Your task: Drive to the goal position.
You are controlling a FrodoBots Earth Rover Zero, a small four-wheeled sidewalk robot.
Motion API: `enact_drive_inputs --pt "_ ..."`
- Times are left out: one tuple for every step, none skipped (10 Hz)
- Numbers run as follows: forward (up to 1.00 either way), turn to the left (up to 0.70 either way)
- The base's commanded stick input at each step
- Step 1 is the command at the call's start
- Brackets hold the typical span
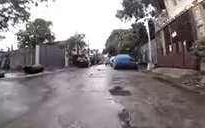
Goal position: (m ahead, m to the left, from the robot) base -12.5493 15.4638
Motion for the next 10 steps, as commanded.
enact_drive_inputs --pt "0.00 0.00" --pt "0.00 0.00" --pt "0.00 0.00" --pt "0.00 0.00" --pt "0.00 0.00" --pt "-0.22 0.00" --pt "-1.00 0.06" --pt "-1.00 0.27" --pt "-1.00 0.27" --pt "-1.00 0.27"
